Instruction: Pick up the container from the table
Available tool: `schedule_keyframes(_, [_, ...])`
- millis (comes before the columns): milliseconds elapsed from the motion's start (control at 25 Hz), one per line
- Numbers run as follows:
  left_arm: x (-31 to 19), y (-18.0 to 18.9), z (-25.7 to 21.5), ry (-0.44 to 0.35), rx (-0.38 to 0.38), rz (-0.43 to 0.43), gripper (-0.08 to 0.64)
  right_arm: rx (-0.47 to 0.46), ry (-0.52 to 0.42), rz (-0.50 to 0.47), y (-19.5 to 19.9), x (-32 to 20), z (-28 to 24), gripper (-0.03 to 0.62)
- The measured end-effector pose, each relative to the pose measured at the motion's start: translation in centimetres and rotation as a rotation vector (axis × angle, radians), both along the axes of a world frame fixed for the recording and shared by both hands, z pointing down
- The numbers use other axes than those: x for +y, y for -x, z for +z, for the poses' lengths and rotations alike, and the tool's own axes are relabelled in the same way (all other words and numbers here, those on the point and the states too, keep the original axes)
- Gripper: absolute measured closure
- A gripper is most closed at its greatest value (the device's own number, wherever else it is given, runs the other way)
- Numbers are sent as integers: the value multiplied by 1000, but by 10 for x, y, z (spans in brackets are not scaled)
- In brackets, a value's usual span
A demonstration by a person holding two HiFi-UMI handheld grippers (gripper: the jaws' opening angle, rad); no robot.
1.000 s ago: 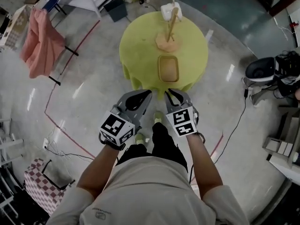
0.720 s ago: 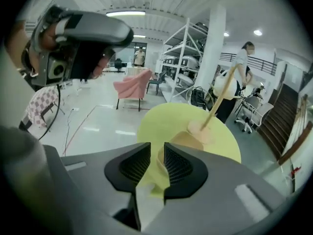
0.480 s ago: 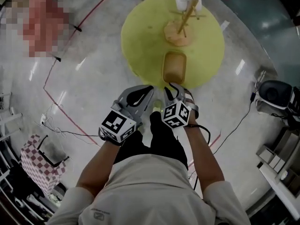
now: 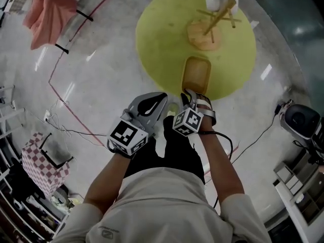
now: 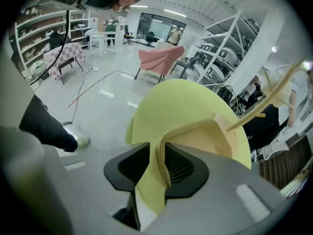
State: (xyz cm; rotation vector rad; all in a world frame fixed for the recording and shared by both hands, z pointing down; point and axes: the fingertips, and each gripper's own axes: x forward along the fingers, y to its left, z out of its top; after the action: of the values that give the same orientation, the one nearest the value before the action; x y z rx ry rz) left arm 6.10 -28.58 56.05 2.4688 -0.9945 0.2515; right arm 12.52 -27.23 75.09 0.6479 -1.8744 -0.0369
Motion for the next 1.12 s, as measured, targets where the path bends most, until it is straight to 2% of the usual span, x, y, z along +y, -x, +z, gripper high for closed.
schedule_keyframes(200, [-2, 9, 11, 16, -8, -17, 554, 40, -18, -33, 4, -4, 13, 516])
schedule_keyframes(480, [-2, 13, 12, 14, -4, -12, 554, 43, -2, -26, 4, -6, 13, 546])
schedule_keyframes(680, [5, 16, 1, 2, 8, 3, 554, 47, -21, -12, 4, -2, -7, 558])
schedule_keyframes(920, [0, 15, 14, -16, 14, 28, 554, 26, -29, 12, 7, -9, -15, 558])
schedule_keyframes(1120, [24, 25, -10, -53, 24, 60, 554, 20, -17, 50, 19, 15, -53, 558])
